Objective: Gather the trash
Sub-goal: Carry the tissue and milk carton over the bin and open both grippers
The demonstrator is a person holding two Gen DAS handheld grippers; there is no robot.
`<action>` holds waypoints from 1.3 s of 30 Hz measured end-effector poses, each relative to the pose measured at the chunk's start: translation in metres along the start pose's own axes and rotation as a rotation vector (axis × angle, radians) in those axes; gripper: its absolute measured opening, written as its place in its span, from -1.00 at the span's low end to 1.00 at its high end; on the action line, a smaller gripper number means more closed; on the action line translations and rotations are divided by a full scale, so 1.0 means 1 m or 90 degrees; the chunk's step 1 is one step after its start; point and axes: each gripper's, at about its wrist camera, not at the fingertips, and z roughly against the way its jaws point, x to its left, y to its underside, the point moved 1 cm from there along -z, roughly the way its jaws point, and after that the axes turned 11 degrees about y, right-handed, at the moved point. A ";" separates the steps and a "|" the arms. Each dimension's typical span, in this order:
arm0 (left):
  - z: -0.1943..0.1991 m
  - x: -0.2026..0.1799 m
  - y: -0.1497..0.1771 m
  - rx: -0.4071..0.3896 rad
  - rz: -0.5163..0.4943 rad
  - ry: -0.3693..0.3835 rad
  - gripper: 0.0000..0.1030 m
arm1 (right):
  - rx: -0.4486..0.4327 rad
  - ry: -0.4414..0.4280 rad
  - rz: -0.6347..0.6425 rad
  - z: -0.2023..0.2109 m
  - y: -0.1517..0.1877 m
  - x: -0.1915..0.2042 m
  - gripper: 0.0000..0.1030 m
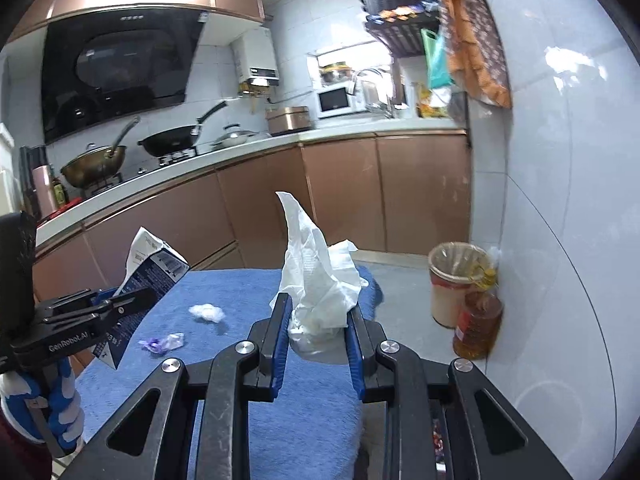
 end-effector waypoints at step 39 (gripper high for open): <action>-0.385 -0.110 0.064 0.351 0.023 0.196 -0.05 | 0.289 0.289 -0.175 -0.175 0.157 -0.196 -0.13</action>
